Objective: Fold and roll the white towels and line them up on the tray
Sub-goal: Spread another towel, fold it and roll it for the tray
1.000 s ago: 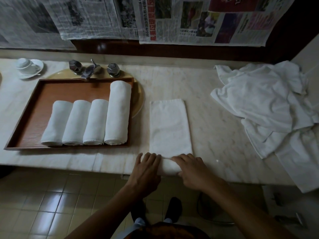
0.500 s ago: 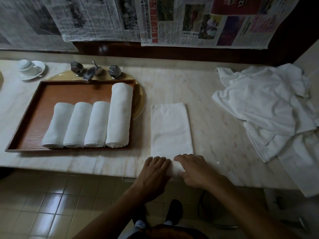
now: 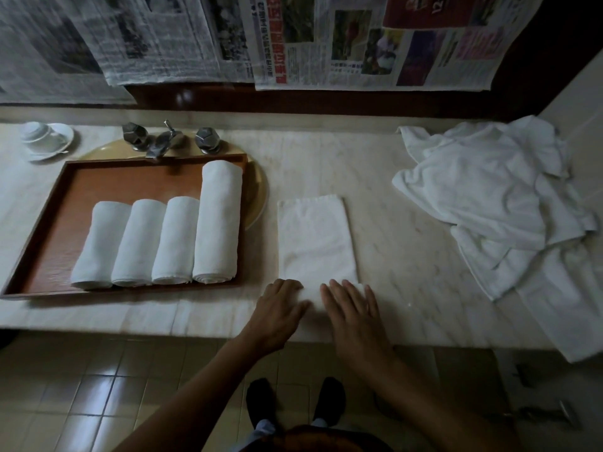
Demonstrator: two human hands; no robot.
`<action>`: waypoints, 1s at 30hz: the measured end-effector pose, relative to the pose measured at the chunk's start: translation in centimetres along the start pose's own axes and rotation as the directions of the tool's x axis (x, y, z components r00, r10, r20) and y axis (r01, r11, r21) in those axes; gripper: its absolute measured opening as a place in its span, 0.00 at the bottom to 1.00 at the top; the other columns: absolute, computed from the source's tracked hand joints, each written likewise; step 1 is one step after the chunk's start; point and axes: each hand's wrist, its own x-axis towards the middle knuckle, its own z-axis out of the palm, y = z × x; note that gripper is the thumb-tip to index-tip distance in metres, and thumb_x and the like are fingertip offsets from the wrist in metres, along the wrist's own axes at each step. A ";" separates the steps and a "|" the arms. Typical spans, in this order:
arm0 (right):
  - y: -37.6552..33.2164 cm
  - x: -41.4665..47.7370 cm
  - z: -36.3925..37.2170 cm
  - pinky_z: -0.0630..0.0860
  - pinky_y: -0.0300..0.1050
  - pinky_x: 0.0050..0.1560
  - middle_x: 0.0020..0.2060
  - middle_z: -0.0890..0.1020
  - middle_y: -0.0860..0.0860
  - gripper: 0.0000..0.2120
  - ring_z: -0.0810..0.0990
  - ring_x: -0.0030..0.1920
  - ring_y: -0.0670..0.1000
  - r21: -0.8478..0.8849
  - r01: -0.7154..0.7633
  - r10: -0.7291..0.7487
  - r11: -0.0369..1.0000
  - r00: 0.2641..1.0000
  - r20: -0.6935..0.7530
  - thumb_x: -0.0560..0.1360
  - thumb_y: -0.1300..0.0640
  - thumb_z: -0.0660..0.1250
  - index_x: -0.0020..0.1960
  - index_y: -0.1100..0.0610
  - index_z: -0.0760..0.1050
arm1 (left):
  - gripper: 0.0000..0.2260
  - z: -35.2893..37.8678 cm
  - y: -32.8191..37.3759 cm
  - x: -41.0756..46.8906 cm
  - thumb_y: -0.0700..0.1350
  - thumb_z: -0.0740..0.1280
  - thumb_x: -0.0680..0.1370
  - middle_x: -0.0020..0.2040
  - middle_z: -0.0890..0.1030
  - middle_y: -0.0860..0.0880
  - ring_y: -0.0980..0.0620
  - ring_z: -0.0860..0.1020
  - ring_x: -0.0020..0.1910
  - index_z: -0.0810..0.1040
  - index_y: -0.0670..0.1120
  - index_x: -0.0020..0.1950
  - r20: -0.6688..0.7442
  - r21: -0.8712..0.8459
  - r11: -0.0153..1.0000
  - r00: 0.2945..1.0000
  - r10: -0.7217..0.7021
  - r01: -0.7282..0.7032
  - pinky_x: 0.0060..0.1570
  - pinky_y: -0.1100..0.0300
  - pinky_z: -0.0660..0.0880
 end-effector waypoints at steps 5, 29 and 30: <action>0.9 2.1 -0.7 0.70 0.64 0.69 0.71 0.74 0.55 0.38 0.73 0.69 0.59 0.017 0.013 -0.014 1.000 1.000 0.014 0.73 0.50 0.73 0.79 0.56 0.65 | 0.16 -0.3 0.3 1.9 0.59 0.62 0.82 0.57 0.77 0.51 0.52 0.77 0.55 0.78 0.49 0.61 -0.078 -0.228 0.961 0.981 -0.179 0.157 0.56 0.48 0.78; 1.3 -0.9 -4.4 0.66 0.43 0.71 0.77 0.62 0.43 0.37 0.62 0.75 0.45 0.576 -0.289 0.261 0.765 0.956 0.134 0.78 0.48 0.72 0.81 0.45 0.57 | 0.36 2.7 0.1 -3.0 0.53 0.72 0.77 0.78 0.67 0.44 0.40 0.65 0.78 0.61 0.48 0.81 0.014 0.548 0.814 0.975 0.220 -0.192 0.73 0.42 0.69; 1.2 -1.7 -4.1 0.70 0.43 0.69 0.76 0.63 0.42 0.35 0.63 0.74 0.45 0.615 -0.281 0.304 0.737 0.950 0.070 0.78 0.50 0.72 0.80 0.44 0.59 | 0.36 2.7 0.2 -2.7 0.53 0.70 0.78 0.80 0.64 0.45 0.41 0.62 0.79 0.58 0.48 0.82 0.033 0.535 0.823 0.978 0.206 -0.191 0.76 0.42 0.65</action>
